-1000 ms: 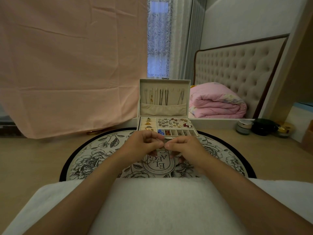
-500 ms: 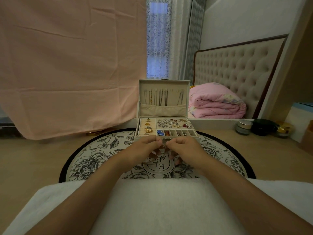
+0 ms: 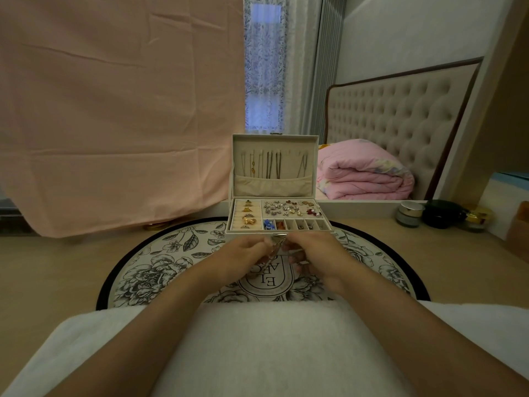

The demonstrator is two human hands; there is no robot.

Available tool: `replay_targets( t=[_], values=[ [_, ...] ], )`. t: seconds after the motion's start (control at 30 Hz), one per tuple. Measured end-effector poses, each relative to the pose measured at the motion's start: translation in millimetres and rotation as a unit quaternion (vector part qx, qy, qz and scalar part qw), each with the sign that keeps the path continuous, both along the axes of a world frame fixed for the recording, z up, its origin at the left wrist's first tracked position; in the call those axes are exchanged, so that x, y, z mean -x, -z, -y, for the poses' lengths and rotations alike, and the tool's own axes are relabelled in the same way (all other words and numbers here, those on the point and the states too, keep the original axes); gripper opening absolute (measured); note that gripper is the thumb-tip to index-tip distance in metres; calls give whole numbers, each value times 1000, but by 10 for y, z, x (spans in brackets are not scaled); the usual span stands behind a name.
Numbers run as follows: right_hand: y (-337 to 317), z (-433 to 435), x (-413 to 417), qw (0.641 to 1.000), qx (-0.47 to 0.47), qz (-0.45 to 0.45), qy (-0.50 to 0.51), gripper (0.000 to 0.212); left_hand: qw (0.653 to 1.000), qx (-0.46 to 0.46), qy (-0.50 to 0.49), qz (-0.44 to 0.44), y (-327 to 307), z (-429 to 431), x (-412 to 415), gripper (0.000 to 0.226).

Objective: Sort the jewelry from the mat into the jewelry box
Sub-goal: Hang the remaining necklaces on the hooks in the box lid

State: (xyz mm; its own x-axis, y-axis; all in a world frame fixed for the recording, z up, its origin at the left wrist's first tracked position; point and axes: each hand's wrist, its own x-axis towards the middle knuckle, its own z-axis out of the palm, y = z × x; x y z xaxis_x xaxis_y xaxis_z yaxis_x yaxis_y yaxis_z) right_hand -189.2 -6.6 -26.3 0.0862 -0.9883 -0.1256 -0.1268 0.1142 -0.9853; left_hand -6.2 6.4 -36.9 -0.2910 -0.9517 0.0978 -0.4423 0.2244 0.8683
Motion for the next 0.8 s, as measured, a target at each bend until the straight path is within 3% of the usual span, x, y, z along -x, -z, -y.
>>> replay_targets(
  t=[0.17,0.27,0.37,0.6,0.8],
  values=[
    [-20,-25,-1,997,-11,54,-49,21,997,55,-2,-45,-73,1,-12,11],
    [-5,-28,-4,997,13,-3,-75,23,999,35,30,22,-80,-6,-30,13],
    [23,-42,-3,992,57,-74,-90,24,998,50,-21,-9,-77,12,-16,18],
    [60,-44,-15,979,145,-123,-74,28,998,8,-49,-35,-126,8,-17,14],
    [71,-35,-4,977,146,-128,-84,21,997,17,-67,-21,-128,20,-28,3]
  ],
)
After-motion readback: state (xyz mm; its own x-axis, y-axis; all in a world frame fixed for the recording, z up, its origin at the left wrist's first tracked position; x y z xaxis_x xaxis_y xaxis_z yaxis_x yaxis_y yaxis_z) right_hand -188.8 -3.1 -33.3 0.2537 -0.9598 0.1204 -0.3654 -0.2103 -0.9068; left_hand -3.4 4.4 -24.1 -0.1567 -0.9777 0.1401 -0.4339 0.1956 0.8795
